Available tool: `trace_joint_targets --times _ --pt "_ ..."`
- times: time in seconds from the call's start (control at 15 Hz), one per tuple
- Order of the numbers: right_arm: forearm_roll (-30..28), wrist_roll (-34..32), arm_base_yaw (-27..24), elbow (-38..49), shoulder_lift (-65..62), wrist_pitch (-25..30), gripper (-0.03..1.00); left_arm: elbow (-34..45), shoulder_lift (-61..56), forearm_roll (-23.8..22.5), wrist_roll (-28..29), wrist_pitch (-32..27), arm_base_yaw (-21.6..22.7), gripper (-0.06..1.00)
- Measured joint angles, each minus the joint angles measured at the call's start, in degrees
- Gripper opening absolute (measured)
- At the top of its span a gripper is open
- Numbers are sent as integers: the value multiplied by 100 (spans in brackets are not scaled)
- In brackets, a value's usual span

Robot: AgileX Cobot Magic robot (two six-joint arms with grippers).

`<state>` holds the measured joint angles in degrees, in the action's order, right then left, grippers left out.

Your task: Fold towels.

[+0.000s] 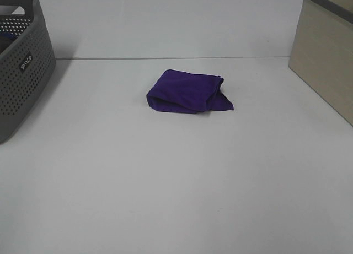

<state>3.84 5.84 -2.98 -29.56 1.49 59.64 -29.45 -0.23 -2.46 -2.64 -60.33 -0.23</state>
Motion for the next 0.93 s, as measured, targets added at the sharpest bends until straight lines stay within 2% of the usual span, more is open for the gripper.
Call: trace_joint_targets --times 0.13,0.6,0.8,0.93 --pt "0 -109 0 80 -138 52 85 11 -6 246 -63 0 0 74" --pt "-6 -115 6 80 -178 52 84 40 -6 246 -120 6 0 74" --pt "6 -126 435 80 -178 52 84 40 -6 246 -120 6 0 74" --pt "17 -195 458 80 -178 52 84 40 -6 281 -120 6 0 74"
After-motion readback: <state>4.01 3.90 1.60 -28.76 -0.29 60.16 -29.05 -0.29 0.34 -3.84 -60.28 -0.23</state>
